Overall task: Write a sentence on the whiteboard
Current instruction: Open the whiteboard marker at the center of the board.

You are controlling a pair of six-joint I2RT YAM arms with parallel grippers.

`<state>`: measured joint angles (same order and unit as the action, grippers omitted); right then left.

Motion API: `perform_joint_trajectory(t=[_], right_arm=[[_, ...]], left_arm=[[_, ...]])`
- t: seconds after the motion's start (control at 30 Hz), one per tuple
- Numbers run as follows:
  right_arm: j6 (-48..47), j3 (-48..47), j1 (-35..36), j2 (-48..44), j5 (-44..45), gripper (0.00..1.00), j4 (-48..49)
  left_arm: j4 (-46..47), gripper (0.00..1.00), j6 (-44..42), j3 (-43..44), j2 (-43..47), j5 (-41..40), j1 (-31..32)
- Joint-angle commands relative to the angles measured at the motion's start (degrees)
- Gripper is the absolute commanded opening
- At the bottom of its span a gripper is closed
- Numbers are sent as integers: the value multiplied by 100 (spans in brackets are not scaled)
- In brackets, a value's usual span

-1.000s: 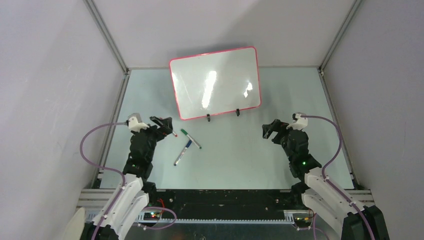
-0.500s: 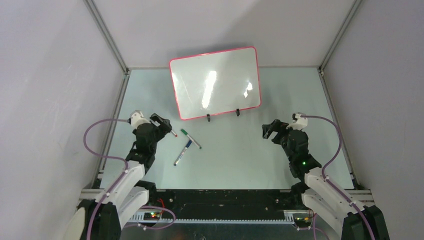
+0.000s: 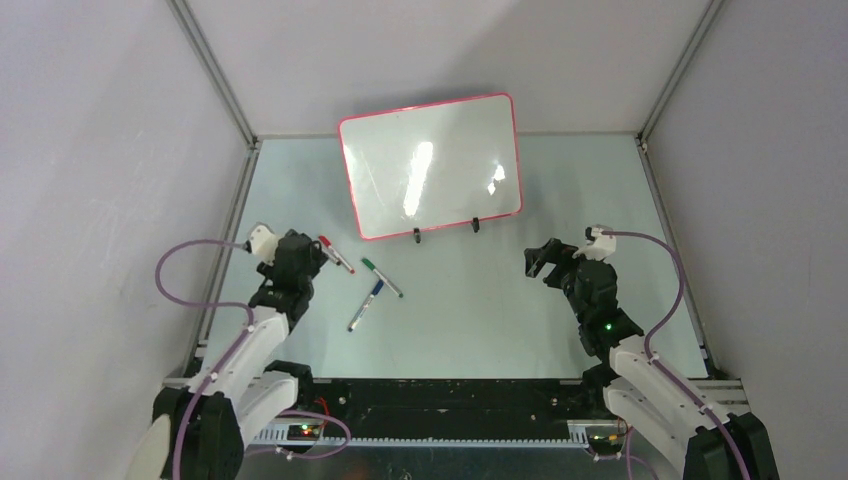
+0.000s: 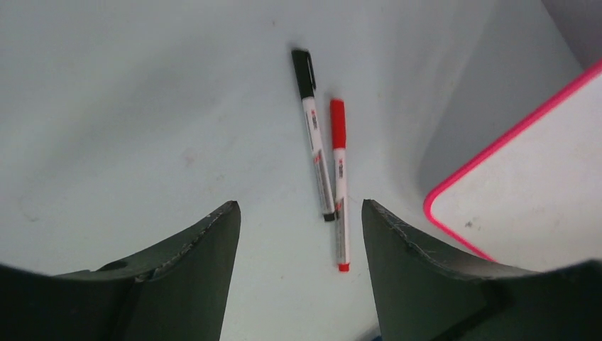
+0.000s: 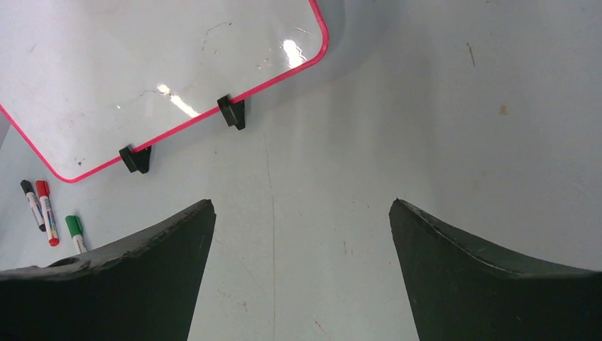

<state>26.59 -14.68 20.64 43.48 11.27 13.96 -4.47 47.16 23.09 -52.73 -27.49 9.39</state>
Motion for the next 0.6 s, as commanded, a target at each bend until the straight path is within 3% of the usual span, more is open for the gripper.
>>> perform_joint_trajectory(t=[0.0,0.13,0.3,0.47,0.57], right_arm=[[78,-224,32,-1,138,97,142],[83,-222,36,13,106,97,177],[87,-229,36,-20,115,97,163],[92,-229,44,2,55,97,198],[88,-229,45,4,50,96,199]], left_arm=[[-1336,70,545,1041,-469,-812,-145],[-2404,64,571,2000,-1397,-727,-328],[-2499,65,-38,2306,-2136,152,-172],[-2115,69,-818,1925,-1813,446,363],[-1721,72,-1147,1419,-1145,946,795]])
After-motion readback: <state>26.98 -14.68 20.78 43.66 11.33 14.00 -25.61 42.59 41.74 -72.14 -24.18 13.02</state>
